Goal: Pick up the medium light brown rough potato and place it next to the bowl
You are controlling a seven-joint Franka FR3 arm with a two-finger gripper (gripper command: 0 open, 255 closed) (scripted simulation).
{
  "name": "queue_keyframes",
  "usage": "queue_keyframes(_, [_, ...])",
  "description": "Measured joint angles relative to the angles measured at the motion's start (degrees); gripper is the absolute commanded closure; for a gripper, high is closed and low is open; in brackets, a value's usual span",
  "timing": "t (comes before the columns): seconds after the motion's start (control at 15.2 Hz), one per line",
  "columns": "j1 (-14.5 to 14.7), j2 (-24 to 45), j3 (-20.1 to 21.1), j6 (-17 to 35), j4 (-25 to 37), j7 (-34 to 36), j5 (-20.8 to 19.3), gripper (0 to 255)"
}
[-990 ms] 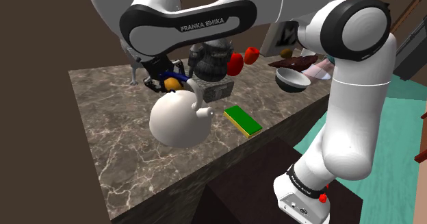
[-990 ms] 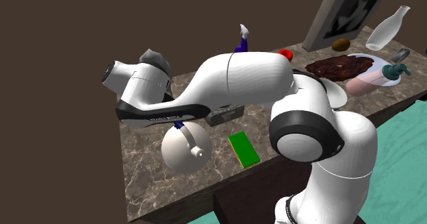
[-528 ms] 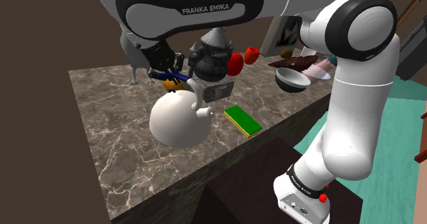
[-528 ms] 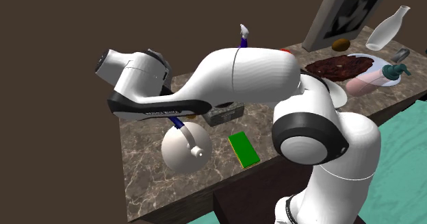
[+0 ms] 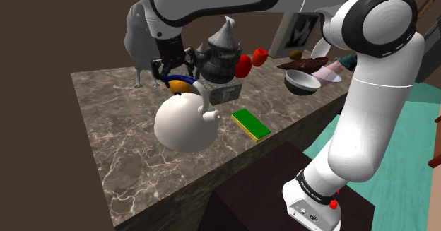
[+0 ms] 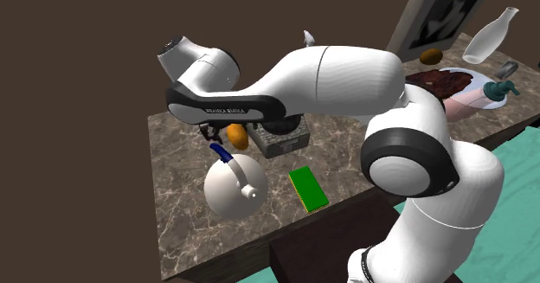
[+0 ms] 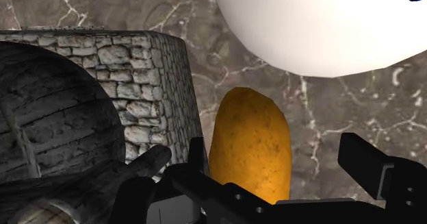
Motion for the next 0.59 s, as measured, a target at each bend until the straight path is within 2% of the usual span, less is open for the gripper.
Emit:
queue_keyframes(0.4, [-1.53, -1.07, 0.35, 6.19, -4.94, -1.15, 1.10, 0])
queue_keyframes(0.59, [-1.77, -1.37, 0.37, 6.82, -5.59, -1.17, 1.16, 0])
